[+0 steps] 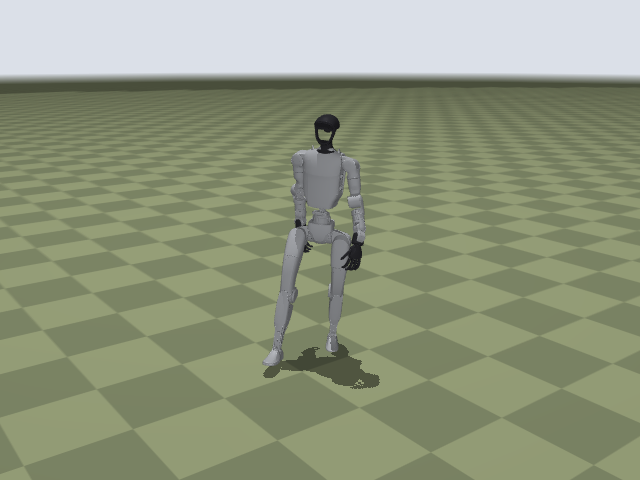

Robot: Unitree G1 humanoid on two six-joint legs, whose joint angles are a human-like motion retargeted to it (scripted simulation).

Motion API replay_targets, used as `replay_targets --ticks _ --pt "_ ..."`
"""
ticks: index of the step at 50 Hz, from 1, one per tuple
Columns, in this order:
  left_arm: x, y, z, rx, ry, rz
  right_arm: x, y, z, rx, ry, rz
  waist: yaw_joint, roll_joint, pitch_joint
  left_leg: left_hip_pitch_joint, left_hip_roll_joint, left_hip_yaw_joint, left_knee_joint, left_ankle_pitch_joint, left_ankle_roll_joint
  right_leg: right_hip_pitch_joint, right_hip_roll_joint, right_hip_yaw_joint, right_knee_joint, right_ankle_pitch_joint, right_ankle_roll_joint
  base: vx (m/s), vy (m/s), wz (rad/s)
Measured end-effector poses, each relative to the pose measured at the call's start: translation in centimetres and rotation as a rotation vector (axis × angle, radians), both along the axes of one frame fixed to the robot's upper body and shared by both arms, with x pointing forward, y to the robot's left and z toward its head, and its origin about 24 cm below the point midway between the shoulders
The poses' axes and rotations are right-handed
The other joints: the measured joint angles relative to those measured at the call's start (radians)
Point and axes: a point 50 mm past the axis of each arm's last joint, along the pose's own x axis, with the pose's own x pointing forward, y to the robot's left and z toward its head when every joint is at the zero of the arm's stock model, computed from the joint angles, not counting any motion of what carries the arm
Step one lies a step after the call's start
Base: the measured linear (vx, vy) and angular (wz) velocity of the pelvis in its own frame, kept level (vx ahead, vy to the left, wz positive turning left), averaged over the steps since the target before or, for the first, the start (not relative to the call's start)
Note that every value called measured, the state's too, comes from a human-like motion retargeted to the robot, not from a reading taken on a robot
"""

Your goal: Walk run

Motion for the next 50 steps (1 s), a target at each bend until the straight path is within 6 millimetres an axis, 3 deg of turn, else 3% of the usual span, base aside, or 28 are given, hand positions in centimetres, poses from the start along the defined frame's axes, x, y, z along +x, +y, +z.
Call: replay_targets --ticks 2,5,7,9,12,13,15,17,20,21,22,26,31,35,38,40,43,45,47,48,50 --pt "0.6 0.3 0.3 0.02 -0.019 -0.009 0.3 0.7 0.0 0.065 -0.005 -0.031 0.003 0.01 -0.003 0.032 0.01 0.027 0.004 -0.008 -0.027 -0.004 0.023 0.044 -0.121 -0.001 -0.011 0.76 -0.31 -0.28" --pt "-0.1 0.2 0.0 0.024 -0.007 -0.005 0.1 1.6 0.2 0.164 -0.001 -0.034 -0.016 0.025 -0.006 0.073 0.023 0.019 0.041 0.021 -0.072 0.005 0.036 0.015 -0.078 0.025 -0.058 0.87 -0.4 0.19" --pt "-1.7 -0.3 -0.7 0.008 0.033 0.009 -0.1 1.8 0.3 0.191 0.015 -0.006 -0.049 0.026 -0.017 0.088 0.033 0.0 0.083 0.109 -0.119 0.007 0.007 -0.099 -0.019 0.079 -0.026 1.0 -0.49 0.71" --pt "-4.3 -1.0 -1.6 -0.016 0.102 0.031 -0.3 1.6 0.3 0.177 0.037 0.028 -0.07 0.045 -0.02 0.089 0.073 -0.004 0.154 0.278 -0.169 0.038 0.05 0.02 0.011 0.082 -0.052 1.06 -0.53 0.36" --pt "-9.7 -2.4 -3.0 -0.046 0.266 0.078 0.0 0.4 0.2 0.125 0.055 0.076 -0.074 0.046 -0.014 0.028 0.101 -0.022 0.376 0.587 -0.223 0.096 0.056 0.027 0.061 0.017 -0.121 1.06 -0.44 -0.1" --pt "-11.4 -2.7 -3.2 -0.053 0.325 0.089 0.5 -0.1 0.1 0.107 0.049 0.088 -0.069 0.03 -0.008 -0.011 0.097 -0.017 0.487 0.653 -0.226 0.126 0.047 0.021 0.061 0.003 -0.138 0.86 -0.34 -0.23" --pt "-14.4 -3.2 -3.3 -0.065 0.437 0.086 1.8 -1.0 -0.1 0.071 0.017 0.104 -0.055 -0.008 -0.006 -0.093 0.083 -0.006 0.669 0.778 -0.169 0.186 0.014 -0.058 0.051 -0.02 -0.161 0.78 -0.34 -0.21" --pt "-17.1 -3.5 -3.3 -0.065 0.533 0.06 3.5 -1.7 -0.4 0.032 -0.034 0.116 -0.063 -0.017 -0.004 -0.185 0.105 -0.012 0.78 0.698 -0.131 0.227 0.059 0.03 0.041 -0.049 -0.184 0.93 -0.42 0.7" --pt "-20.6 -4.1 -3.0 -0.048 0.626 0.046 6.4 -3.2 -0.6 -0.051 -0.12 0.148 -0.125 -0.005 0.018 -0.367 0.13 -0.09 0.912 0.542 -0.096 0.292 0.042 -0.135 0.014 -0.054 -0.171 0.8 -0.4 0.56" --pt "-21.7 -4.4 -2.9 -0.053 0.651 0.068 7.4 -3.9 -0.7 -0.08 -0.149 0.18 0.01 -0.045 0.009 -0.379 0.138 0.036 0.881 0.491 -0.081 0.324 0.065 -0.017 -0.005 -0.069 -0.178 0.76 -0.35 -3.24" --pt "-22.9 -4.7 -2.7 -0.058 0.678 0.088 8.3 -4.5 -0.6 -0.107 -0.178 0.207 0.094 -0.072 0.005 -0.403 0.134 0.106 0.847 0.446 -0.068 0.348 0.08 0.05 -0.016 -0.079 -0.184 0.76 -0.26 -3.07" --pt "-26.9 -5.7 -1.7 -0.098 0.804 0.193 11.9 -6.7 -0.2 -0.183 -0.286 0.265 0.117 -0.078 0.023 -0.522 0.098 0.107 0.596 0.333 -0.01 0.413 0.107 -0.001 -0.023 -0.109 -0.191 0.74 -0.19 -0.32" --pt "-29.7 -7.0 -0.8 -0.143 0.916 0.333 15.1 -9.0 0.6 -0.242 -0.362 0.285 0.156 -0.056 0.037 -0.567 0.055 0.194 0.15 0.27 0.025 0.515 0.179 -0.013 -0.03 -0.171 -0.198 0.88 -0.16 -0.06" --pt "-29.7 -7.6 -0.8 -0.156 0.923 0.353 15.7 -9.6 0.8 -0.285 -0.386 0.25 0.153 -0.074 0.022 -0.571 -0.048 0.206 -0.063 0.155 0.011 0.581 0.182 -0.074 -0.025 -0.176 -0.16 0.87 -0.14 0.25" --pt "-28.7 -7.9 -1.3 -0.154 0.876 0.338 14.5 -8.8 0.5 -0.276 -0.371 0.205 0.217 -0.113 0.006 -0.544 -0.048 0.256 -0.012 0.187 0.111 0.613 0.165 -0.048 0.022 -0.1 -0.094 1.03 -0.12 -0.7" --pt "-27.9 -7.8 -1.5 -0.143 0.829 0.349 13.0 -7.9 0.1 -0.242 -0.332 0.187 0.271 -0.129 -0.012 -0.535 -0.048 0.223 0.0 0.273 0.142 0.634 0.149 -0.064 0.067 0.02 -0.019 1.06 -0.07 -1.07" --pt "-26.2 -7.2 -2.0 -0.149 0.77 0.408 10.1 -6.0 -0.4 -0.168 -0.238 0.193 0.266 -0.143 -0.036 -0.537 -0.066 0.102 0.089 0.237 0.192 0.611 0.138 -0.033 0.218 0.289 0.148 1.24 0.03 -0.2" --pt "-23.6 -6.3 -2.6 -0.158 0.715 0.421 8.8 -4.9 -0.6 -0.126 -0.19 0.175 0.221 -0.103 -0.025 -0.509 -0.033 0.077 0.148 0.194 0.185 0.53 0.228 0.037 0.431 0.398 0.223 0.91 -0.07 1.2" --pt "-19.9 -5.3 -3.2 -0.155 0.62 0.387 7.6 -4.1 -0.6 -0.067 -0.16 0.142 0.181 -0.079 -0.009 -0.424 -0.03 0.092 0.147 0.153 0.17 0.428 0.293 0.045 0.679 0.398 0.224 0.86 -0.24 1.41" --pt "-17.9 -4.8 -3.4 -0.147 0.556 0.365 7.1 -3.5 -0.6 -0.03 -0.149 0.131 0.18 -0.039 -0.013 -0.403 -0.004 0.041 0.135 0.143 0.159 0.398 0.344 0.074 0.673 0.397 0.222 0.84 0.0 0.78" --pt "-13.6 -4.4 -3.7 -0.139 0.415 0.302 6.0 -2.8 -0.6 0.017 -0.124 0.109 0.187 0.006 -0.009 -0.363 0.01 0.008 0.129 0.122 0.148 0.318 0.35 0.102 0.733 0.31 0.177 0.81 0.17 0.62"
